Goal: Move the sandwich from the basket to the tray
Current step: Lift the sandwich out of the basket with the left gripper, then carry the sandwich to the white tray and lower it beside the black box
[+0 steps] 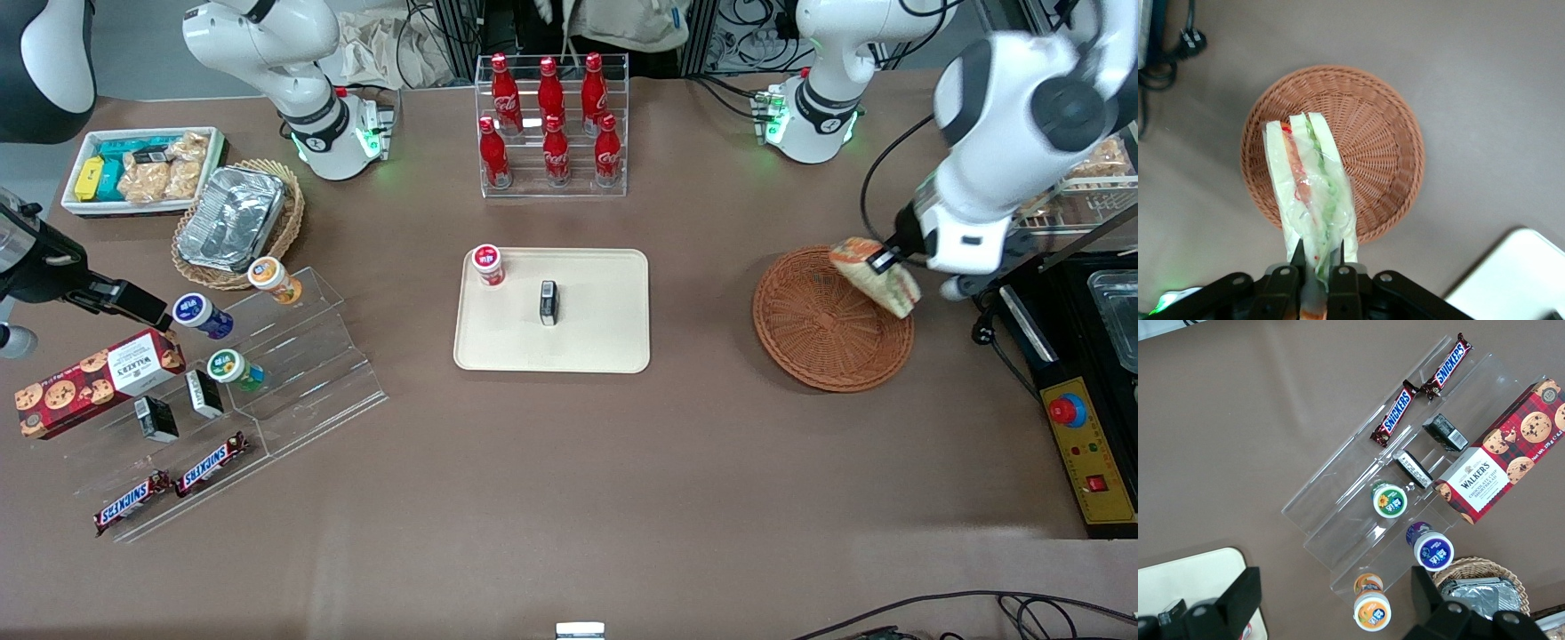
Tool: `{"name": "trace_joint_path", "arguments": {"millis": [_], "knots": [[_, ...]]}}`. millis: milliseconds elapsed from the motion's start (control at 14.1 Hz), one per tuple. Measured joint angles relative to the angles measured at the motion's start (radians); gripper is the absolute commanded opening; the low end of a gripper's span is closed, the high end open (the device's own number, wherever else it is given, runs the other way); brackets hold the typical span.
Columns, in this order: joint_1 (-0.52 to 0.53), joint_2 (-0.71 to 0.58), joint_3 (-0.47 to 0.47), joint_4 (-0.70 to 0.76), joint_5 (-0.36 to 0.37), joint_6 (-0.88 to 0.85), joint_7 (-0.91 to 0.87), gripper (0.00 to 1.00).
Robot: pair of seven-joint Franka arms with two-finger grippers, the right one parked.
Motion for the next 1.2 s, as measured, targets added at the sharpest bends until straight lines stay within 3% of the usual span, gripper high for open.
{"name": "trace_joint_path", "arguments": {"millis": [425, 850, 1204], "knots": [[0.0, 0.003, 0.001, 0.243, 0.0, -0.234, 0.212, 0.0], [-0.081, 0.03, -0.056, 0.249, -0.008, -0.255, 0.281, 0.0], [-0.246, 0.09, -0.084, 0.245, -0.092, -0.224, 0.227, 0.0]]}}
